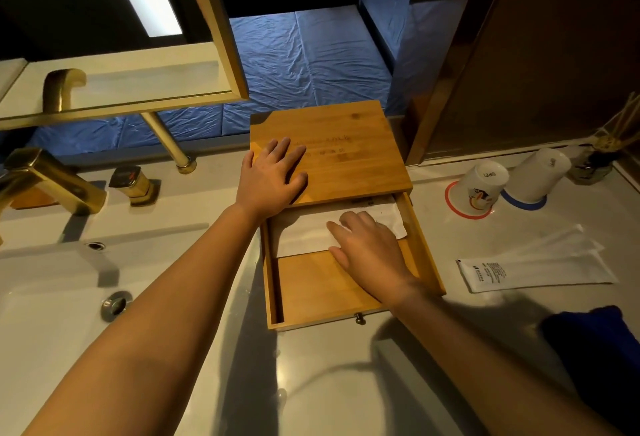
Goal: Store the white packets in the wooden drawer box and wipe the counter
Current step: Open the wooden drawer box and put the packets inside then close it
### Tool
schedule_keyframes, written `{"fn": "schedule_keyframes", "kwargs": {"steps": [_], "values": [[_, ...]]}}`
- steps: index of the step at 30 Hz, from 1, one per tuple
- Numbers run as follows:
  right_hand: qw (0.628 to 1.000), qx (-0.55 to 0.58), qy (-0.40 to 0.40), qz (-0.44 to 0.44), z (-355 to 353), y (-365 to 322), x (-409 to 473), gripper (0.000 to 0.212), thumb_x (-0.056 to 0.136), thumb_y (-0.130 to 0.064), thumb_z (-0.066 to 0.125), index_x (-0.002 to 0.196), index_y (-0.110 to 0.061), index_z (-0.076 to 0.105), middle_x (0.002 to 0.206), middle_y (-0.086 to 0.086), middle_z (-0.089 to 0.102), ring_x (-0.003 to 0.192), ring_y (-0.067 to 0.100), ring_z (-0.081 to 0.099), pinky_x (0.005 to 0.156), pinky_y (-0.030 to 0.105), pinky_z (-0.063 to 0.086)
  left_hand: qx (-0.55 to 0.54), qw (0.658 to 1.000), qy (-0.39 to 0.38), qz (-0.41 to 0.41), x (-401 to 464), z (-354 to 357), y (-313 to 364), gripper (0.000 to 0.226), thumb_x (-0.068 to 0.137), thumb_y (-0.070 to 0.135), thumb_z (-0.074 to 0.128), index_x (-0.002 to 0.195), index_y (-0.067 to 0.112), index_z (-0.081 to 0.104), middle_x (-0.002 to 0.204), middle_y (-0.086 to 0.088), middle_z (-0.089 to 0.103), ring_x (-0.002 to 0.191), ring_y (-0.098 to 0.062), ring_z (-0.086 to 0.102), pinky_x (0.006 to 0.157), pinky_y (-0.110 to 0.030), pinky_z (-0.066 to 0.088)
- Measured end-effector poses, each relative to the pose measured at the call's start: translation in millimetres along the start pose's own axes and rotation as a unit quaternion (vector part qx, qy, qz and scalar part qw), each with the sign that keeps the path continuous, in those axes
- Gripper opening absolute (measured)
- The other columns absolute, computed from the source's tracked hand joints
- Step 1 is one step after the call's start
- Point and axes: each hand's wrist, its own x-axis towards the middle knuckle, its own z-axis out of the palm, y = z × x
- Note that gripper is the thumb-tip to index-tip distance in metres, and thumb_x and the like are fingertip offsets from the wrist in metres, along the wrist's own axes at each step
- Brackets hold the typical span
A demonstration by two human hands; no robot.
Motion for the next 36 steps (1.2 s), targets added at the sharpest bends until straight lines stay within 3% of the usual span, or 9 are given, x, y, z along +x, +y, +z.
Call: {"fn": "schedule_keyframes", "kwargs": {"steps": [2, 9, 14, 16, 18, 26, 30, 33, 36], "values": [[0.999, 0.03, 0.025, 0.014, -11.6, 7.4, -15.0, 0.038, 0.091, -0.03, 0.052, 0.127, -0.018, 0.053, 0.124, 0.008, 0.058, 0.114, 0.024, 0.052, 0.089, 0.036, 0.045, -0.001, 1.0, 0.002, -0.001, 0.1, 0.3, -0.7, 0.058, 0.088, 0.054, 0.029, 0.142, 0.035, 0.031, 0.156, -0.002, 0.025, 0.145, -0.022, 0.016, 0.114, -0.049, 0.009], [0.975, 0.056, 0.162, 0.143, -38.6, 73.3, -94.9, 0.027, 0.084, -0.014, 0.059, 0.11, -0.008, 0.066, 0.108, 0.014, 0.068, 0.098, 0.028, 0.063, 0.079, 0.03, 0.045, 0.001, 1.0, 0.001, -0.001, 0.5, 2.0, -3.4, 0.057, 0.088, 0.055, 0.028, 0.142, 0.036, 0.031, 0.156, -0.002, 0.025, 0.145, -0.021, 0.015, 0.114, -0.05, 0.009], [0.962, -0.006, -0.059, 0.266, -31.1, 131.6, -131.6, 0.052, 0.089, -0.038, 0.054, 0.137, -0.023, 0.042, 0.145, 0.008, 0.042, 0.132, 0.026, 0.035, 0.106, 0.041, 0.033, 0.006, 1.0, 0.0, 0.0, -0.2, 1.8, -3.6, 0.058, 0.088, 0.055, 0.027, 0.142, 0.037, 0.03, 0.156, -0.002, 0.025, 0.145, -0.021, 0.016, 0.114, -0.05, 0.009], [0.946, -0.035, -0.146, 0.286, -27.3, 141.6, -136.6, 0.065, 0.084, -0.055, 0.051, 0.141, -0.029, 0.032, 0.15, 0.003, 0.031, 0.136, 0.024, 0.028, 0.109, 0.041, 0.028, 0.008, 1.0, -0.003, -0.001, 0.1, 1.3, -3.6, 0.058, 0.088, 0.056, 0.026, 0.143, 0.037, 0.029, 0.156, -0.001, 0.025, 0.145, -0.021, 0.016, 0.114, -0.05, 0.01], [0.937, -0.034, -0.162, 0.307, -21.4, 143.0, -136.9, 0.073, 0.079, -0.064, 0.051, 0.14, -0.029, 0.031, 0.149, 0.002, 0.033, 0.135, 0.024, 0.03, 0.108, 0.041, 0.031, 0.011, 1.0, -0.004, 0.0, 0.4, 1.2, -2.2, 0.058, 0.088, 0.056, 0.026, 0.143, 0.037, 0.029, 0.156, -0.002, 0.025, 0.145, -0.022, 0.016, 0.114, -0.051, 0.01], [0.957, -0.064, -0.06, 0.276, -5.4, 121.8, -138.2, 0.041, 0.091, -0.032, 0.051, 0.13, -0.02, 0.048, 0.132, 0.004, 0.054, 0.118, 0.022, 0.048, 0.086, 0.03, 0.048, 0.013, 1.0, -0.013, -0.003, 0.0, -1.1, 0.4, 0.06, 0.088, 0.055, 0.026, 0.144, 0.035, 0.028, 0.157, -0.002, 0.024, 0.145, -0.022, 0.015, 0.114, -0.05, 0.009], [0.982, -0.019, 0.056, 0.182, -17.7, 124.2, -143.6, 0.025, 0.065, 0.007, 0.076, 0.089, 0.004, 0.07, 0.084, 0.024, 0.072, 0.075, 0.04, 0.068, 0.057, 0.047, 0.059, 0.01, 1.0, -0.012, -0.004, -0.6, -2.2, 1.6, 0.06, 0.087, 0.055, 0.026, 0.144, 0.034, 0.029, 0.156, -0.002, 0.024, 0.145, -0.022, 0.016, 0.114, -0.051, 0.009], [0.975, -0.006, 0.135, 0.178, -44.3, 122.2, -137.5, 0.015, 0.073, 0.006, 0.07, 0.087, 0.002, 0.071, 0.08, 0.02, 0.072, 0.07, 0.035, 0.068, 0.06, 0.047, 0.058, 0.009, 1.0, -0.011, -0.005, -0.4, -2.1, 1.5, 0.06, 0.087, 0.056, 0.026, 0.144, 0.034, 0.029, 0.156, -0.002, 0.024, 0.145, -0.022, 0.015, 0.115, -0.05, 0.009], [0.95, 0.085, 0.205, 0.221, -77.3, 115.6, -120.7, 0.014, 0.082, -0.006, 0.066, 0.096, -0.006, 0.069, 0.092, 0.009, 0.069, 0.081, 0.024, 0.064, 0.066, 0.034, 0.055, 0.005, 1.0, -0.01, -0.004, -0.3, -1.2, 0.5, 0.06, 0.087, 0.055, 0.026, 0.143, 0.035, 0.03, 0.156, -0.002, 0.024, 0.145, -0.021, 0.015, 0.115, -0.05, 0.01]]}}
